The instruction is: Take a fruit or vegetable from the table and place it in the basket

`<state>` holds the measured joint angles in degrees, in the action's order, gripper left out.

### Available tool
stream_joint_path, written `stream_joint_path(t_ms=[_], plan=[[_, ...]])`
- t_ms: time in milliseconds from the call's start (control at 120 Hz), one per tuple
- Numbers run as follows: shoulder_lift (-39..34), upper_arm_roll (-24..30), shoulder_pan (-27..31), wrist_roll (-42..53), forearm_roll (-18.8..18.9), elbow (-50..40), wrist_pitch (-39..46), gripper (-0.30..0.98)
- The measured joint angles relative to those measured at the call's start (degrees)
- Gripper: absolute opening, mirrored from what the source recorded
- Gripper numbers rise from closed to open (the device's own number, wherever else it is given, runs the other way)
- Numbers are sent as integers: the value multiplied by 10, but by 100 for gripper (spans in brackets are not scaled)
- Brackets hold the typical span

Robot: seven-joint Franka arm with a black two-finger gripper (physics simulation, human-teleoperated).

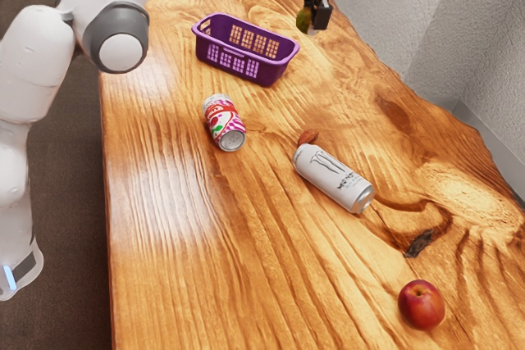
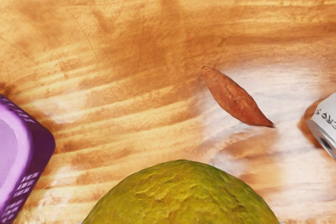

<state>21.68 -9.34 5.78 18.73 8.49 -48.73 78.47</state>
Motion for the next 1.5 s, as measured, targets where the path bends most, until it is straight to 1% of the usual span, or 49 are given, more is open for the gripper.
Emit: stream_joint_path(t_ms=[75, 175, 200, 225, 250, 333, 392, 425, 475, 508, 625, 867, 925, 1000, 1100, 1150, 1217, 1258, 1292, 1317, 1350, 1400, 1467, 1500], plan=[[0, -72, -9, 16, -32, -4, -8, 31], [3, -153, -12, 41, -72, -15, -19, 30], [5, -170, -5, 48, -82, -20, -21, 30], [7, -176, 12, 55, -91, -23, -23, 30], [8, -166, 37, 62, -98, -25, -25, 30], [19, -99, 147, 85, -110, -27, -27, 30], [30, -16, 232, 99, -99, -27, -24, 31], [40, 27, 271, 107, -89, -26, -20, 31], [56, 69, 313, 117, -77, -24, -9, 30], [66, 86, 333, 124, -71, -24, 0, 30], [85, 103, 358, 146, -55, -23, 54, 30], [129, 104, 363, 178, -48, -23, 215, 29], [133, 103, 364, 184, -48, -24, 244, 43], [133, 104, 365, 192, -50, -25, 269, 53], [132, 104, 365, 200, -52, -26, 287, 61], [130, 104, 365, 204, -53, -26, 280, 63], [113, 101, 365, 208, -54, -25, 238, 65], [85, 99, 363, 211, -56, -25, 195, 66], [54, 97, 347, 214, -56, -25, 154, 67], [32, 92, 321, 216, -57, -25, 124, 67], [3, 81, 265, 219, -59, -25, 85, 67], [-27, 75, 181, 220, -73, -26, 32, 68], [-43, 75, 54, 211, -91, -27, -25, 68], [-39, 80, 3, 204, -102, -28, -46, 68]])
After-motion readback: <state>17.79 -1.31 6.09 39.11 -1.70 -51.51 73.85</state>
